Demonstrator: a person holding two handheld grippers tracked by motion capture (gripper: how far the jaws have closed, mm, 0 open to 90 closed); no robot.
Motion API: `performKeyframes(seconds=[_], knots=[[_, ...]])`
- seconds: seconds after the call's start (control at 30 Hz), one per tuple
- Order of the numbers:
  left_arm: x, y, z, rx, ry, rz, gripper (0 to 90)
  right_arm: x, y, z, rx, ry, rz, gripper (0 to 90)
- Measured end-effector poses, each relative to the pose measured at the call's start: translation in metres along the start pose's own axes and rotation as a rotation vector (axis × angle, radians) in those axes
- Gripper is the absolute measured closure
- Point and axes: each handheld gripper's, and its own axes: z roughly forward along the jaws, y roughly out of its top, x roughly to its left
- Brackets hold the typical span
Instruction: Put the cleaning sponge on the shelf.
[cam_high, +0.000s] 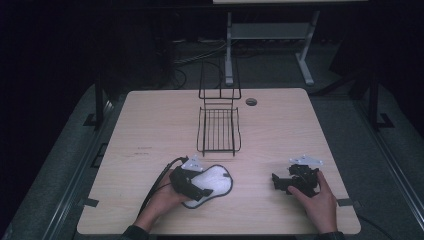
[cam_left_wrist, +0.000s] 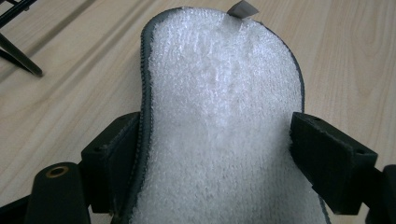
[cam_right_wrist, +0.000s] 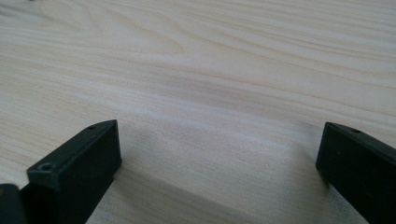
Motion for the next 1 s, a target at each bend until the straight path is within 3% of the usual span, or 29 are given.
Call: performKeyframes(seconds=[0.3,0.43,0.63,1.0], knots=[[0.000,0.000,-0.002,-0.002,-0.009,0.008,22.1,0.000,0.000,0.000,0.000,0.000,0.000,0.0],[-0.003,0.002,-0.004,-0.002,0.011,0.040,23.0,0.000,0.000,0.000,0.000,0.000,0.000,0.0],[-0.005,0.004,-0.007,-0.010,0.021,0.047,25.3,0.000,0.000,0.000,0.000,0.000,0.000,0.0],[-0.002,0.006,-0.020,-0.070,0.004,0.030,41.4,0.000,0.000,0.000,0.000,0.000,0.001,0.0]])
